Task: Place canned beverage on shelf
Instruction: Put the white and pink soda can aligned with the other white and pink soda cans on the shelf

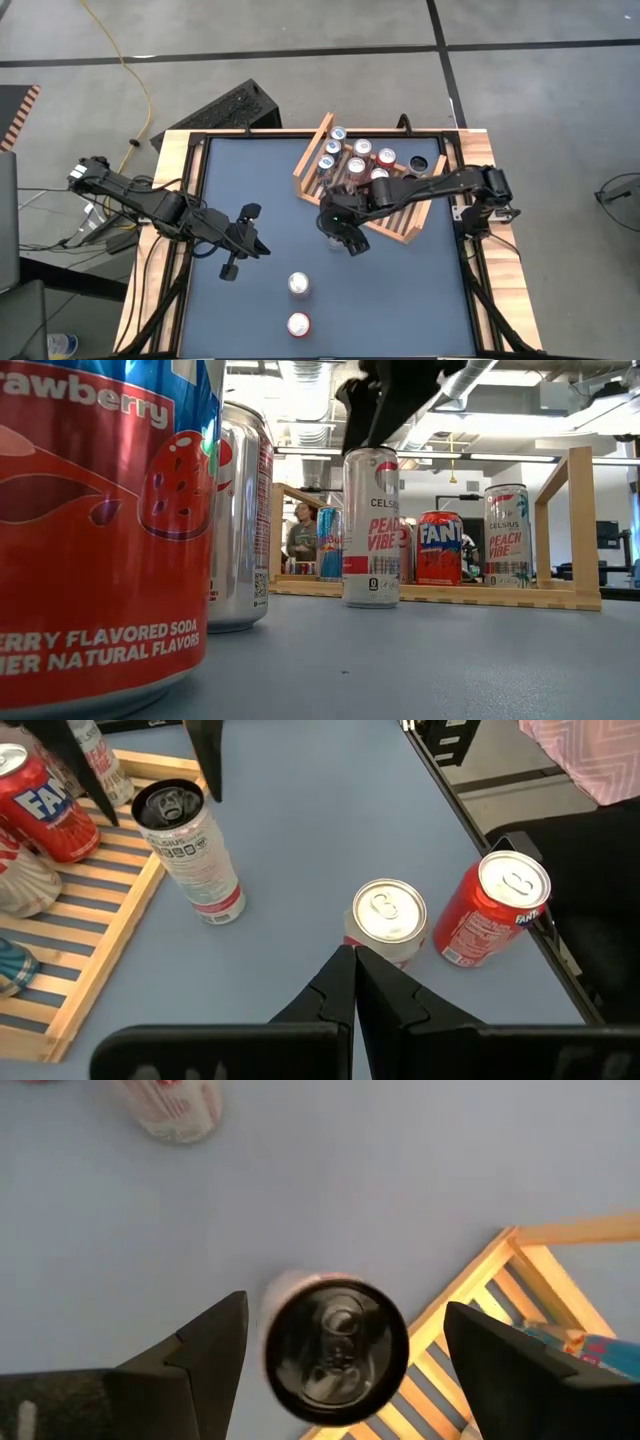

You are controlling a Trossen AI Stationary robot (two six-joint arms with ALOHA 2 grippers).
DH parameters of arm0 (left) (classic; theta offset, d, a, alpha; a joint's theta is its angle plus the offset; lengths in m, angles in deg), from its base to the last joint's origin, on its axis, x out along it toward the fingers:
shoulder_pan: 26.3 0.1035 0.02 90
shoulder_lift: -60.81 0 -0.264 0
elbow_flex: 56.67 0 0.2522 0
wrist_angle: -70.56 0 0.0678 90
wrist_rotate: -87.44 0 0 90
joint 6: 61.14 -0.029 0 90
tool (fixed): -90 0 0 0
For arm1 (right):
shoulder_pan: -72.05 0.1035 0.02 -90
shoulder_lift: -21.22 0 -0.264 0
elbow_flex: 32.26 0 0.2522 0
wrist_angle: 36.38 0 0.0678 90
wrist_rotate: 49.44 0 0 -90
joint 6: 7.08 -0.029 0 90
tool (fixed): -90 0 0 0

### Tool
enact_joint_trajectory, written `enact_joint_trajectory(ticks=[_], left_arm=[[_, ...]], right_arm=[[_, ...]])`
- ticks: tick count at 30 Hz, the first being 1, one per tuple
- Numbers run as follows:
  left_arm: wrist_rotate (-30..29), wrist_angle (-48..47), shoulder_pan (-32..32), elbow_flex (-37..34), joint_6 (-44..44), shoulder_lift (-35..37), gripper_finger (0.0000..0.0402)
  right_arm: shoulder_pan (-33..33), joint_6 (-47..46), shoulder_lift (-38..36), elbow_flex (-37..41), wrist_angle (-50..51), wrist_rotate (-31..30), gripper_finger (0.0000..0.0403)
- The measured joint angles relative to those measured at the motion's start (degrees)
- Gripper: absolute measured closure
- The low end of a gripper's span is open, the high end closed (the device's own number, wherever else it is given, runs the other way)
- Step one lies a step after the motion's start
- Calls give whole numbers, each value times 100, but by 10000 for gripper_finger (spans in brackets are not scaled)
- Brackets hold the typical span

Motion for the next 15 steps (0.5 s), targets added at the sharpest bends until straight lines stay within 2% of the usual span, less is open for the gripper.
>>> enact_joint_trajectory(ticks=[15], left_arm=[[0, -75, 0, 0, 7, 0, 402]], right_arm=[[-134, -90, 85, 2, 212, 306, 92]])
